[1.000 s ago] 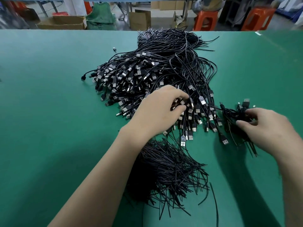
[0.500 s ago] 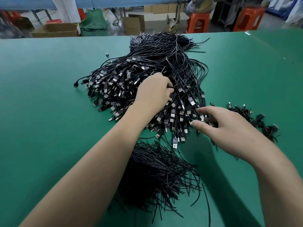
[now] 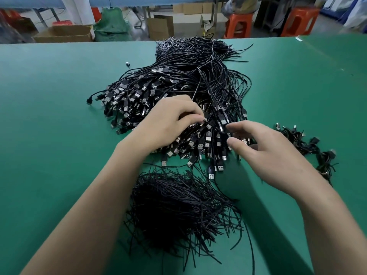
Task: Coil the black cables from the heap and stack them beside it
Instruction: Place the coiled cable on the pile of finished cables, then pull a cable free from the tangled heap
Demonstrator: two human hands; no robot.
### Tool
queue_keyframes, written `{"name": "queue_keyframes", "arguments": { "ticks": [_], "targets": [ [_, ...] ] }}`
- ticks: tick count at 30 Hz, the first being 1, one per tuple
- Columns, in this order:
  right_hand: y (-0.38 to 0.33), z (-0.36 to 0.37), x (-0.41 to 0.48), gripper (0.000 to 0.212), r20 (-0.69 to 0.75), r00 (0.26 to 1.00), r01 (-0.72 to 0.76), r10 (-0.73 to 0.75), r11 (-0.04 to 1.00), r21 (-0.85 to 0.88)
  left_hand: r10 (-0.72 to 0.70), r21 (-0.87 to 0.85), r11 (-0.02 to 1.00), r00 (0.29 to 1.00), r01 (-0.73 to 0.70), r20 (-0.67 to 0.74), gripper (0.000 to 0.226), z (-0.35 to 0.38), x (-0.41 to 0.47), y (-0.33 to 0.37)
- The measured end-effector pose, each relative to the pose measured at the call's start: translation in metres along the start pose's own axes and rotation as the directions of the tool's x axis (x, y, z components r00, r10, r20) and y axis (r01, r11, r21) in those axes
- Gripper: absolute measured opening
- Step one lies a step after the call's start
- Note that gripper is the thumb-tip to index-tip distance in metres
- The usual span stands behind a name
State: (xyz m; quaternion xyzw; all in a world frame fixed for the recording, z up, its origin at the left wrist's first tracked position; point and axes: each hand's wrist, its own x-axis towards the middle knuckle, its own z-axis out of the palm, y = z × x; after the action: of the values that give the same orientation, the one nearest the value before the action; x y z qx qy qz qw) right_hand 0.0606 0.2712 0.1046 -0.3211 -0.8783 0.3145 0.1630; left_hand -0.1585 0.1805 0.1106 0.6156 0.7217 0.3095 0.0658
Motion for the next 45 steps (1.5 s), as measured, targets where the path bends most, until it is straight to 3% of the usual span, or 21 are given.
{"name": "queue_keyframes", "arguments": {
  "ticks": [4, 6, 8, 10, 13, 15, 18, 19, 21, 23, 25, 27, 30, 33, 35, 37, 39, 41, 43, 45],
  "targets": [
    [-0.003, 0.002, 0.001, 0.023, 0.011, 0.999, 0.036, -0.038, 0.995, 0.096, 0.102, -0.080, 0.991, 0.995, -0.104, -0.024, 0.010, -0.014, -0.020, 0.019],
    [-0.007, 0.000, -0.001, 0.030, 0.061, 0.996, 0.038, -0.059, 0.953, 0.302, 0.097, -0.076, 0.992, 0.995, -0.099, -0.037, 0.009, -0.019, -0.032, 0.023],
    [-0.010, -0.004, -0.004, 0.042, 0.111, 0.987, 0.039, -0.115, 0.847, 0.530, 0.087, -0.120, 0.988, 0.991, -0.099, -0.100, 0.009, -0.020, -0.044, 0.024],
    [-0.009, -0.007, -0.006, 0.052, 0.121, 0.981, 0.039, -0.153, 0.763, 0.646, 0.106, -0.191, 0.972, 0.979, -0.139, -0.176, 0.009, -0.021, -0.054, 0.026],
    [-0.006, -0.008, -0.004, 0.056, 0.124, 0.984, -0.006, -0.124, 0.683, 0.731, 0.051, -0.384, 0.901, 0.928, -0.202, -0.368, 0.015, -0.026, -0.061, 0.027],
    [-0.006, -0.005, -0.003, 0.052, 0.145, 0.980, -0.004, -0.136, 0.714, 0.700, -0.046, -0.462, 0.863, 0.877, -0.206, -0.478, 0.018, -0.029, -0.061, 0.027],
    [-0.012, 0.010, -0.003, 0.057, 0.199, 0.958, 0.017, -0.208, 0.730, 0.683, -0.027, -0.436, 0.881, 0.902, -0.182, -0.431, 0.013, -0.027, -0.059, 0.032],
    [-0.017, 0.015, -0.002, 0.064, 0.185, 0.960, 0.001, -0.212, 0.659, 0.752, 0.004, -0.433, 0.885, 0.933, -0.171, -0.361, 0.012, -0.024, -0.060, 0.034],
    [-0.027, 0.022, 0.001, 0.071, 0.114, 0.977, -0.028, -0.181, 0.421, 0.907, 0.023, -0.433, 0.896, 0.984, -0.099, -0.177, 0.013, -0.016, -0.060, 0.040],
    [-0.037, 0.023, 0.002, 0.061, 0.011, 0.996, 0.005, -0.091, 0.171, 0.985, -0.013, -0.427, 0.904, 0.999, -0.006, -0.042, 0.014, -0.004, -0.061, 0.046],
    [-0.044, 0.019, 0.000, 0.046, -0.056, 0.998, 0.057, 0.041, -0.013, 0.998, 0.016, -0.350, 0.936, 1.000, -0.024, -0.025, 0.012, 0.004, -0.061, 0.047],
    [-0.049, 0.011, -0.005, 0.040, -0.064, 0.995, 0.075, 0.071, -0.159, 0.985, 0.110, -0.256, 0.961, 0.994, -0.106, 0.003, 0.015, 0.010, -0.059, 0.048],
    [-0.055, -0.004, -0.013, 0.045, 0.004, 0.999, -0.018, -0.051, -0.275, 0.961, 0.140, -0.342, 0.936, 0.979, -0.082, 0.147, 0.025, 0.017, -0.058, 0.044],
    [-0.057, -0.018, -0.017, 0.044, 0.126, 0.925, -0.272, -0.358, -0.392, 0.879, 0.098, -0.378, 0.926, 0.972, -0.010, 0.215, 0.037, 0.023, -0.059, 0.038],
    [-0.059, -0.026, -0.019, 0.044, 0.223, 0.808, -0.452, -0.545, -0.332, 0.828, 0.071, -0.404, 0.915, 0.979, 0.012, 0.189, 0.036, 0.021, -0.059, 0.033],
    [-0.058, -0.023, -0.024, 0.044, 0.352, 0.718, -0.502, -0.601, -0.097, 0.859, 0.037, -0.404, 0.915, 0.995, 0.004, 0.093, 0.024, 0.015, -0.058, 0.027],
    [-0.054, -0.012, -0.027, 0.044, 0.496, 0.730, -0.373, -0.470, 0.334, 0.865, 0.000, -0.398, 0.917, 1.000, -0.011, -0.029, 0.022, 0.009, -0.058, 0.022],
    [-0.052, 0.000, -0.028, 0.050, 0.550, 0.780, -0.226, -0.299, 0.685, 0.693, -0.015, -0.382, 0.924, 0.995, -0.024, -0.100, 0.021, 0.001, -0.059, 0.020],
    [-0.052, 0.011, -0.026, 0.056, 0.545, 0.816, -0.124, -0.194, 0.862, 0.492, -0.014, -0.323, 0.946, 0.992, -0.027, -0.122, 0.020, -0.008, -0.061, 0.022],
    [-0.054, 0.016, -0.024, 0.056, 0.523, 0.841, -0.066, -0.136, 0.935, 0.349, -0.001, -0.268, 0.962, 0.986, -0.044, -0.166, 0.020, -0.014, -0.063, 0.024]
  ]
}}
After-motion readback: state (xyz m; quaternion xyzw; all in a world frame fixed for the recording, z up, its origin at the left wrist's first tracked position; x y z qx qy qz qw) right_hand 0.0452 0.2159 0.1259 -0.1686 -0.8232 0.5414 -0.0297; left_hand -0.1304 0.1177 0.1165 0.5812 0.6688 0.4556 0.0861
